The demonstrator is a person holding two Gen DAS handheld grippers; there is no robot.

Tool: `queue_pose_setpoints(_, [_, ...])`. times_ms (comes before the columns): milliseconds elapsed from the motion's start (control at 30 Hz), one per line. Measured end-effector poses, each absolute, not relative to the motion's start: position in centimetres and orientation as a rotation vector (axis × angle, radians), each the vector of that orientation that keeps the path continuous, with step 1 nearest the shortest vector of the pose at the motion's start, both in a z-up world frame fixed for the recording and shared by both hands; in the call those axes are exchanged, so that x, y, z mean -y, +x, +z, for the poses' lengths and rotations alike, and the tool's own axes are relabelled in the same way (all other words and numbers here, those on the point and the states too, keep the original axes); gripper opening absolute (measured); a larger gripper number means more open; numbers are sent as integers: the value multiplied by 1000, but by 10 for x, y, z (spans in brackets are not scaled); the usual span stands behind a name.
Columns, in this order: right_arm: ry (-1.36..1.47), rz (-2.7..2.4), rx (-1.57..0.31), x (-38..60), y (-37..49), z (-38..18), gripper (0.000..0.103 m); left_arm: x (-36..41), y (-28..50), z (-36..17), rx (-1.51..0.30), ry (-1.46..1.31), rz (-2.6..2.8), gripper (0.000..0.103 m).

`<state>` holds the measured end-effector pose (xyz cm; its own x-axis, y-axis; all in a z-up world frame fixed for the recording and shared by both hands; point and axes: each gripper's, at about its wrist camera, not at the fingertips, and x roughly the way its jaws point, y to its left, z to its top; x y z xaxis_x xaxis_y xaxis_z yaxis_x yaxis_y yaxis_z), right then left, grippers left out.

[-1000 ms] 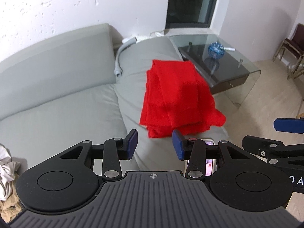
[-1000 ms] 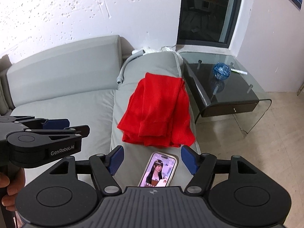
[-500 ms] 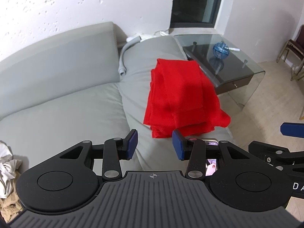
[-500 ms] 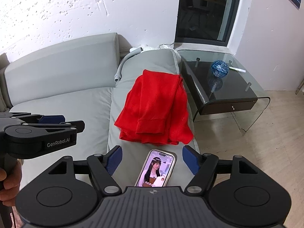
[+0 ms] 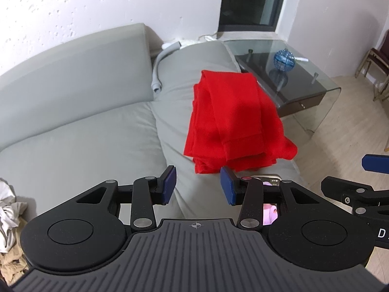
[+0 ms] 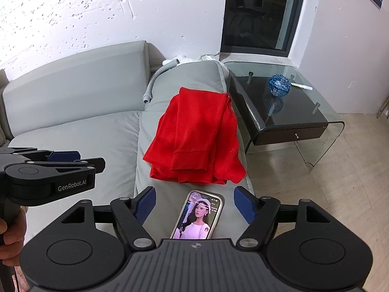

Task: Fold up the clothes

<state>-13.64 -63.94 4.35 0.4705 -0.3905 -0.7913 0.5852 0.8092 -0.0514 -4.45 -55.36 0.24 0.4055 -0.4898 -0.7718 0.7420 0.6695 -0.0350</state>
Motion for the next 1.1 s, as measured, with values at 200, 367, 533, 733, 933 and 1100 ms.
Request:
queue_pose_setpoints(200, [239,-610,-895,641,-136,44,71,554,-45,2,-843,343,-795,46])
queue_pose_setpoints(367, [239,-610,-893,641,-138,45,72,555,-46,2,-842,344,-793,46])
queue_pose_setpoints(533, [236,-613,-892,640,-138,44,75,555,-48,2,-840,351,-794,46])
queue_pose_setpoints(733, [238,-612,-894,641,-138,43,75,555,-49,1,-838,358,-795,46])
queue_pose_setpoints(933, [240,-611,-895,643,-138,42,75,556,-50,0,-836,363,-790,46])
queue_pose_setpoints(1100, [244,-611,-896,642,-138,42,75,557,-52,-1,-836,369,-789,46])
